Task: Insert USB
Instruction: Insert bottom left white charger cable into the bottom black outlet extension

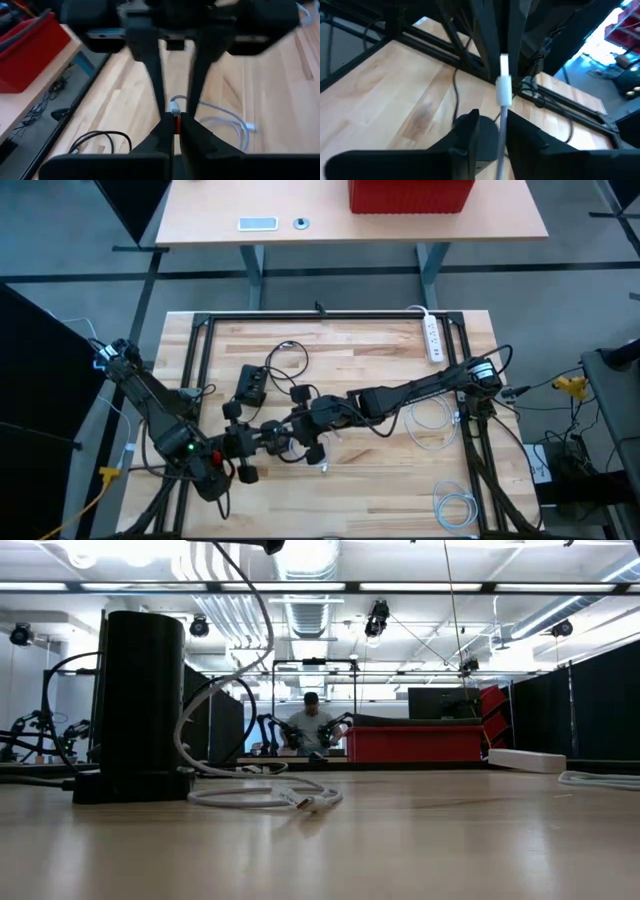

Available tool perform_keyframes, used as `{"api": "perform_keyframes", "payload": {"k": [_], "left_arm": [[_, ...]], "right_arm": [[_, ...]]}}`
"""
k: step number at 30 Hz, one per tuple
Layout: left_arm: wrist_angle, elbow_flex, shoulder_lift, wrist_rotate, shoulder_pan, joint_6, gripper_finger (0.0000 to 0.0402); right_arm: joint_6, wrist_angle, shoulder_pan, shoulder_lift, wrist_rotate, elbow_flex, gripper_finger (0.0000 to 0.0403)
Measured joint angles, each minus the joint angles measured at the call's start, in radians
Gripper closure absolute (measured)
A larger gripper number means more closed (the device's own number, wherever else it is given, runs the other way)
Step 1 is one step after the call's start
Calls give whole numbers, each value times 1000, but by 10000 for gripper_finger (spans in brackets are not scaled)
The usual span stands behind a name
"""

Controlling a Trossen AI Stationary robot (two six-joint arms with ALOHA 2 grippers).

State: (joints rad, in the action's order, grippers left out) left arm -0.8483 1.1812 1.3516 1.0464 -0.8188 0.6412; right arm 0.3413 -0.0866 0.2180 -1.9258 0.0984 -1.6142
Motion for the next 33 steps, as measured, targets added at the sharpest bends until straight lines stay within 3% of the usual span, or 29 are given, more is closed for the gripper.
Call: {"api": "perform_keyframes", "payload": {"k": [8, 20, 24, 33], "left_arm": [[0, 0, -50, 94, -45, 140, 398], [-5, 0, -47, 302, -168, 235, 398], [-4, -1, -47, 324, -178, 237, 398], [-1, -24, -46, 326, -177, 258, 398]], "right_arm": [[48, 105, 0, 5, 36, 0, 363], [39, 184, 0, 30, 13, 0, 305], [4, 213, -2, 30, -51, 0, 298], [-40, 260, -2, 30, -57, 0, 318]]}}
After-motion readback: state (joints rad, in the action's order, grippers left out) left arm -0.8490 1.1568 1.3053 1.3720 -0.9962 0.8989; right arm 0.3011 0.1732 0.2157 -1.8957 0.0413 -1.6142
